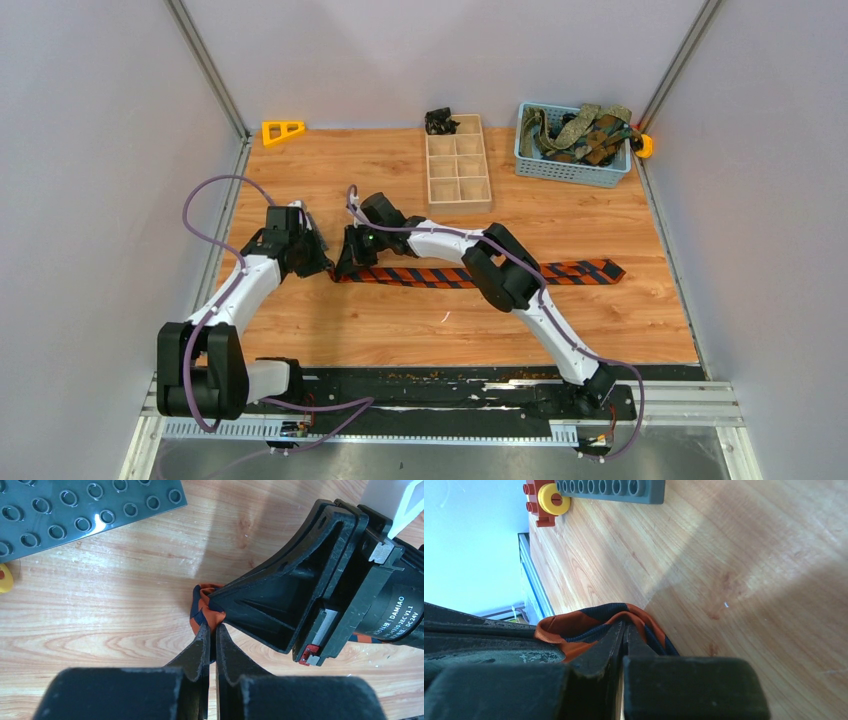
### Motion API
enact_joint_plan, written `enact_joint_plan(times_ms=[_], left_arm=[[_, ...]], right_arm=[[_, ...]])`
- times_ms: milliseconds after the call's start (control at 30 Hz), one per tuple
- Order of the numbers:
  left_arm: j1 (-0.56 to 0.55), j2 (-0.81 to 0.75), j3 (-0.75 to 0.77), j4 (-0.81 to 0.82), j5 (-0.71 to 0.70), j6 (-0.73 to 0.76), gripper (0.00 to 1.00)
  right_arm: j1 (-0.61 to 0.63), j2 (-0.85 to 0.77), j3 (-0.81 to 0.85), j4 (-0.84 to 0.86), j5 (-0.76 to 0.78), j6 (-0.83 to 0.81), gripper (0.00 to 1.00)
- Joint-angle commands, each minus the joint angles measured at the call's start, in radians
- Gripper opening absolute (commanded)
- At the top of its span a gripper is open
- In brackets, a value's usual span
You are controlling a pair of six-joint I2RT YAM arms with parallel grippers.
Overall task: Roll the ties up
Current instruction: Roll the tie at the center of the board.
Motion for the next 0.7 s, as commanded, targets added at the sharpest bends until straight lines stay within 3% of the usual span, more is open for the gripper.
enact_joint_plan(times_ms=[0, 667], left_arm=[[0.007, -0.006, 0.051, -0.005, 0.019, 0.007, 0.0], [-0.056, 0.071, 0.048, 0.03, 0.08, 0.016, 0.0]], right_arm=[[0.007, 0.031, 0.054, 0.025, -0.005, 0.018, 0.0], [-0.015, -0.034, -0.05, 0.098, -0.022, 0.036, 0.0]])
